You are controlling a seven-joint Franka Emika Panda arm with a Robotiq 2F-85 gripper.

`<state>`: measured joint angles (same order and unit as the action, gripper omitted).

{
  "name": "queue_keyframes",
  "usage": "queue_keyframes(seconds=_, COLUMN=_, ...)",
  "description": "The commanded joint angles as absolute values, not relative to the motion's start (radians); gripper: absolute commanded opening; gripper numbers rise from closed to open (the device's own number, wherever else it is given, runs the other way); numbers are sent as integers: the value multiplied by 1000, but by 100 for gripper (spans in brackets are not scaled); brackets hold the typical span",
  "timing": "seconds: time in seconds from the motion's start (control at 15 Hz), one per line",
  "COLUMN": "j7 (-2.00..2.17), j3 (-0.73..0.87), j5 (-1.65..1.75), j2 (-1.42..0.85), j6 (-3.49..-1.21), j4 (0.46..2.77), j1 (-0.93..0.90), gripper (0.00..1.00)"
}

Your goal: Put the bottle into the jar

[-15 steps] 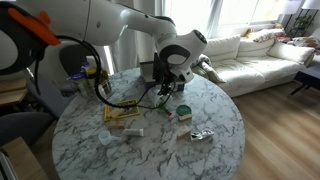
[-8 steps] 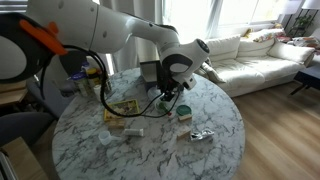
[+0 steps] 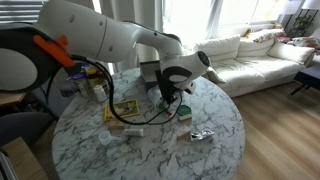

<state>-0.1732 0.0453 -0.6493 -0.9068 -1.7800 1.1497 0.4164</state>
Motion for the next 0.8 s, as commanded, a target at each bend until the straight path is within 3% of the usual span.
queue_keyframes(seconds=0.0, j7=-260, j3=12, j5=-697, j2=-948, j6=-1792, j4=1121, j1=449, gripper=71)
queue_keyframes(seconds=0.53, j7=-270, j3=27, j5=-668, j2=-975, j6=-1793, j4=1082, j1=416, gripper=8)
queue_keyframes(seconds=0.73, j7=-265, j3=35, j5=-650, j2=-969, j6=-1795, j4=1062, j1=391, gripper=0)
